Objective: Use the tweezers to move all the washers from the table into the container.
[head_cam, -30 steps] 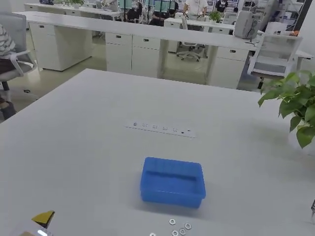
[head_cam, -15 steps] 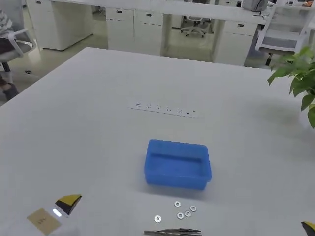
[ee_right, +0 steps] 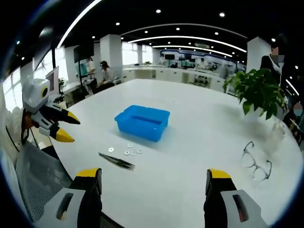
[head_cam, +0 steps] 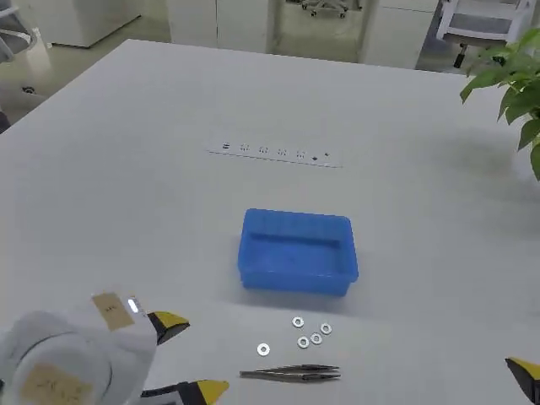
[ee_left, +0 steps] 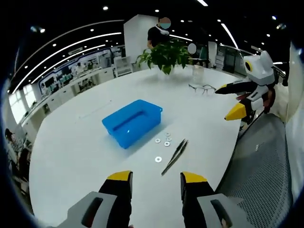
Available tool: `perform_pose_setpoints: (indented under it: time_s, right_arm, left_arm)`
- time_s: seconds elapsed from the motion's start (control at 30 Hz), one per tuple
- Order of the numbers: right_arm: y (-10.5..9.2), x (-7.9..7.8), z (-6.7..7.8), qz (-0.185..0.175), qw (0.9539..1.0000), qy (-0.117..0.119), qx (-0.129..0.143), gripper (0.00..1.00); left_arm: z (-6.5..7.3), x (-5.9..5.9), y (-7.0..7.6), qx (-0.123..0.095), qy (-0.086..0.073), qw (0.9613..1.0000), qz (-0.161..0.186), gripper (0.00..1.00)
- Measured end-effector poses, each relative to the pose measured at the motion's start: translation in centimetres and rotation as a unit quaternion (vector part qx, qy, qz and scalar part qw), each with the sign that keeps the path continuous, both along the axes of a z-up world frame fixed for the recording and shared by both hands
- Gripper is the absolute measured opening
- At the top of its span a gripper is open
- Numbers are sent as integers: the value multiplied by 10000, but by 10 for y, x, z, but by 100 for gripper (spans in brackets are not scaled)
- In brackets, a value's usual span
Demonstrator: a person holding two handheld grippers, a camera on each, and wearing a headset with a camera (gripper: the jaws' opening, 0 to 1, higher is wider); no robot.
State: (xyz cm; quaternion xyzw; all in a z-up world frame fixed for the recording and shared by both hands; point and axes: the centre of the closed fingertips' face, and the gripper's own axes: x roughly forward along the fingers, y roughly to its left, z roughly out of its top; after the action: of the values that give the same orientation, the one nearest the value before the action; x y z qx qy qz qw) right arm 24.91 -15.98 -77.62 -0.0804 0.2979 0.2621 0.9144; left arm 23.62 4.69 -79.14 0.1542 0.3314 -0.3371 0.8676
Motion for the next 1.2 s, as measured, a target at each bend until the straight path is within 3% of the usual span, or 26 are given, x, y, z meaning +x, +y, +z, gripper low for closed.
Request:
perform_pose_setpoints:
  time_s: [0.33, 0.4, 0.6, 0.67, 0.83, 0.93, 1.2]
  right_arm:
    - [2, 0, -12, 89, 9997, 225, -75, 89]
    - [2, -1, -15, 107, 9995, 269, -88, 88]
    - [5, -2, -22, 174, 9992, 353, -94, 88]
    - [6, -2, -24, 207, 9990, 370, -112, 88]
    - [10, -2, -23, 240, 9991, 355, -42, 88]
    - [12, -3, -23, 259, 9990, 356, -33, 88]
    - [16, -3, -26, 328, 9987, 381, -14, 88]
  left_arm:
    - [-37, 14, -20, 137, 328, 9980, -514, 22]
    - [-48, 16, -22, 244, 452, 9965, -655, 18]
    - [-72, 20, -25, 419, 623, 9933, -877, 14]
    - [-74, 19, -28, 414, 630, 9923, -988, 12]
    - [-82, 20, -27, 655, 558, 9886, -1235, 8]
    - [-86, 19, -30, 776, 524, 9844, -1490, 6]
    - [-86, 18, -35, 745, 440, 9819, -1682, 0]
